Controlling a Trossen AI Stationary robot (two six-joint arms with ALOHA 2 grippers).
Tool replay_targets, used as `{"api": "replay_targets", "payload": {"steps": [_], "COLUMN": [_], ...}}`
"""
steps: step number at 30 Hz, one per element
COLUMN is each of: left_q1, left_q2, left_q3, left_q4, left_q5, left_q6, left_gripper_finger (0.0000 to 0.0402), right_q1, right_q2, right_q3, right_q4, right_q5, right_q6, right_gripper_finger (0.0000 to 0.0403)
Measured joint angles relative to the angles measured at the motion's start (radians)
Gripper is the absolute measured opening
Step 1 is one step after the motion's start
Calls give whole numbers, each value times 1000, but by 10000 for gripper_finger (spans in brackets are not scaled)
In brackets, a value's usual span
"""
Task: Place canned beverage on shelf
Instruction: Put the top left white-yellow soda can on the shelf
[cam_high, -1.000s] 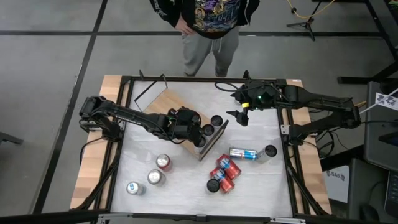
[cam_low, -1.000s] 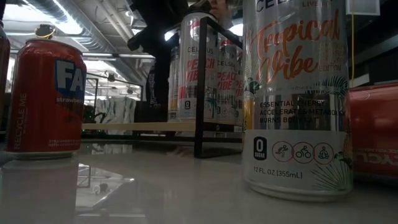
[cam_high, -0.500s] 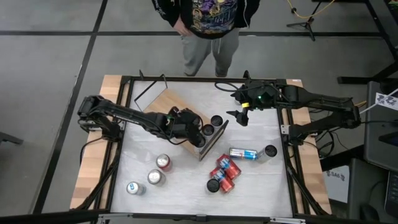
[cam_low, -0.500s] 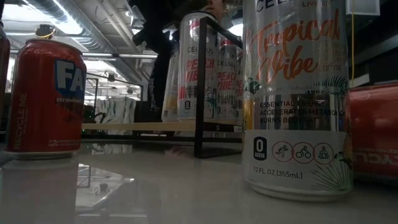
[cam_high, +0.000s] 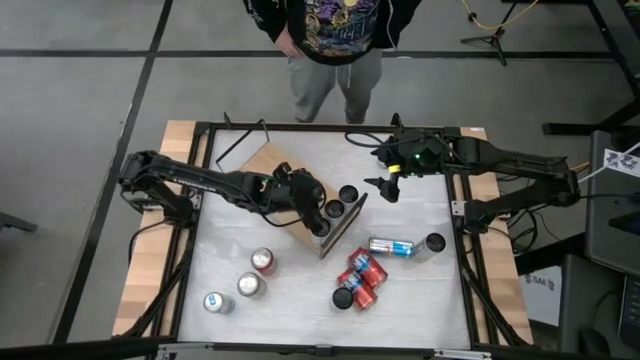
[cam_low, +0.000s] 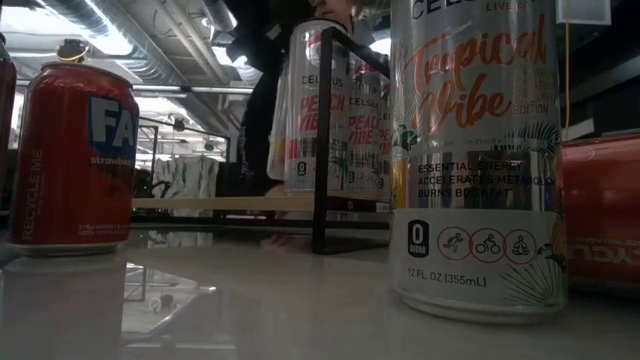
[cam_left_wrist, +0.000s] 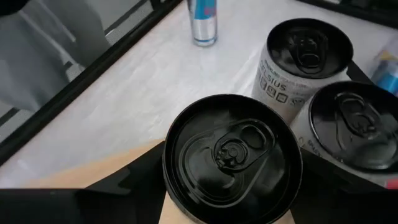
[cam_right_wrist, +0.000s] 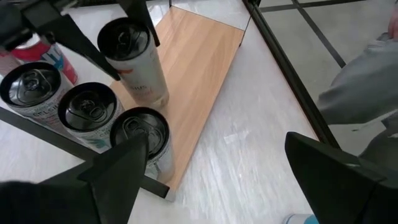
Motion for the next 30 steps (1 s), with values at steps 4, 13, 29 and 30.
{"api": "replay_targets", "payload": {"steps": [4,13,29,30], "left_q1": [36,155,321,324], "left_q2": [-18,-26,-26,-26], "left_q3": [0,0,-51,-66], "left_q4": [43,128,244,260], "left_q5": [83,352,704,713], "left_q6": [104,364,598,599], "left_gripper_finger": [245,245,249,249], "right_q1": [0,0,0,0], "right_q2": [0,0,0,0], "right_q3": [0,0,0,0], "right_q4": [0,0,0,0], "right_q5": [-1,0,-1,-1], "right_q6": [0,0,0,0], "right_gripper_finger": [374,374,374,374]}}
